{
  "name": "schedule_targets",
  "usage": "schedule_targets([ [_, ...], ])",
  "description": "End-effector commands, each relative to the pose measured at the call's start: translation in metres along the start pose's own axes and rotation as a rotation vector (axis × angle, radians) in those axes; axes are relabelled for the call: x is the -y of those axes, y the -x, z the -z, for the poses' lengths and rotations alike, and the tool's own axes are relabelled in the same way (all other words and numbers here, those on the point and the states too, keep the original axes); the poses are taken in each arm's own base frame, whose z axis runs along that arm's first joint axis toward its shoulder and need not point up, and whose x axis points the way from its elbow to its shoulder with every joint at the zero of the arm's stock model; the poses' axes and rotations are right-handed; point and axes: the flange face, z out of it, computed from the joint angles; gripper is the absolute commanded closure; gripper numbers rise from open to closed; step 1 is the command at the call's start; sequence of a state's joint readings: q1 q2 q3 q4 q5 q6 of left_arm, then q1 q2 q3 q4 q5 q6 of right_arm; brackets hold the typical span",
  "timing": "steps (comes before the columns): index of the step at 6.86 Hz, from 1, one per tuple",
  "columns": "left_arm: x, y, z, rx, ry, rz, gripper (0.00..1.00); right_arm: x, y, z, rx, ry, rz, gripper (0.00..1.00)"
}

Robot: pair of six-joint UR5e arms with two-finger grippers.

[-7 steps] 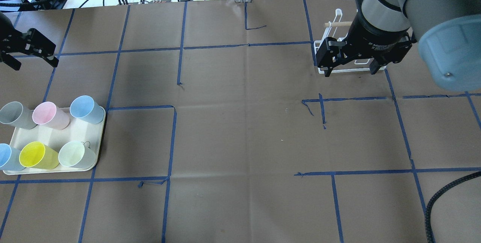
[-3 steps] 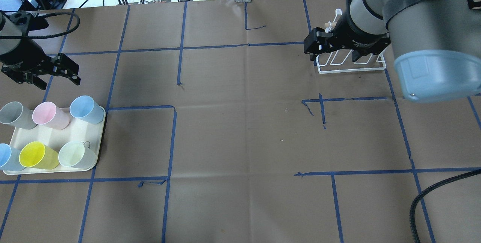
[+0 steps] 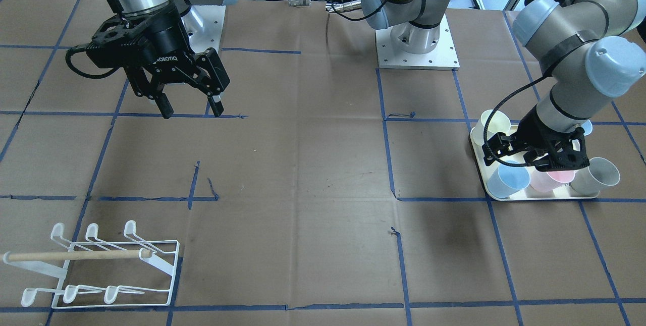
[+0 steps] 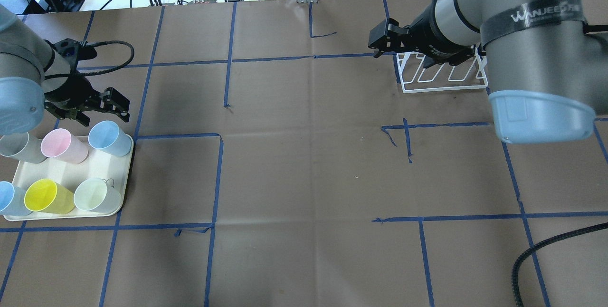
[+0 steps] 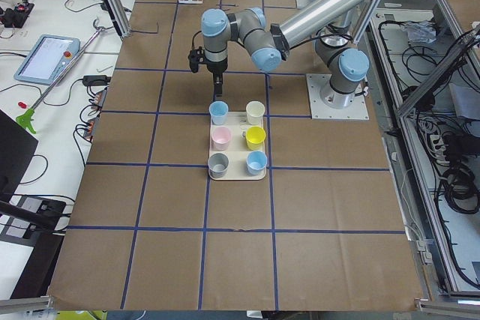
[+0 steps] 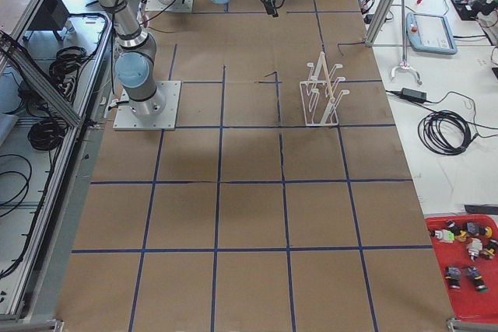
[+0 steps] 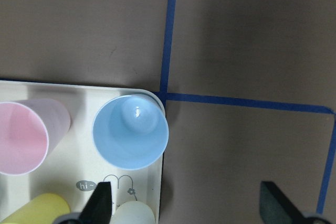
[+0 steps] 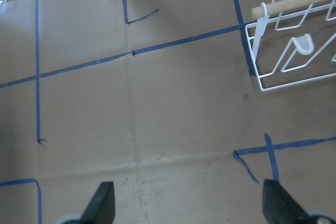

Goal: Transfer IKEA cup to right arm and place on rack

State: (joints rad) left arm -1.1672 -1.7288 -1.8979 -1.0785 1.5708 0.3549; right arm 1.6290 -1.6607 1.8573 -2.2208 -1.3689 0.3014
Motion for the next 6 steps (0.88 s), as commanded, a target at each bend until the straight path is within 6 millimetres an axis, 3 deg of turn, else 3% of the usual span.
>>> schedule_targets([
  [1, 0.005, 0.004, -0.028, 0.011, -0.006, -0.058, 0.0, -0.021, 0.0, -0.016, 0.134, -0.105, -0.112, 0.0],
  [4, 0.009, 0.008, -0.054, -0.004, 0.039, -0.061, 0.0, -0.064, 0.003, -0.027, 0.435, -0.264, -0.165, 0.0],
  [6, 0.006, 0.008, -0.062, -0.009, 0.055, -0.057, 0.0, -0.068, 0.004, -0.02, 0.504, -0.242, -0.397, 0.0],
])
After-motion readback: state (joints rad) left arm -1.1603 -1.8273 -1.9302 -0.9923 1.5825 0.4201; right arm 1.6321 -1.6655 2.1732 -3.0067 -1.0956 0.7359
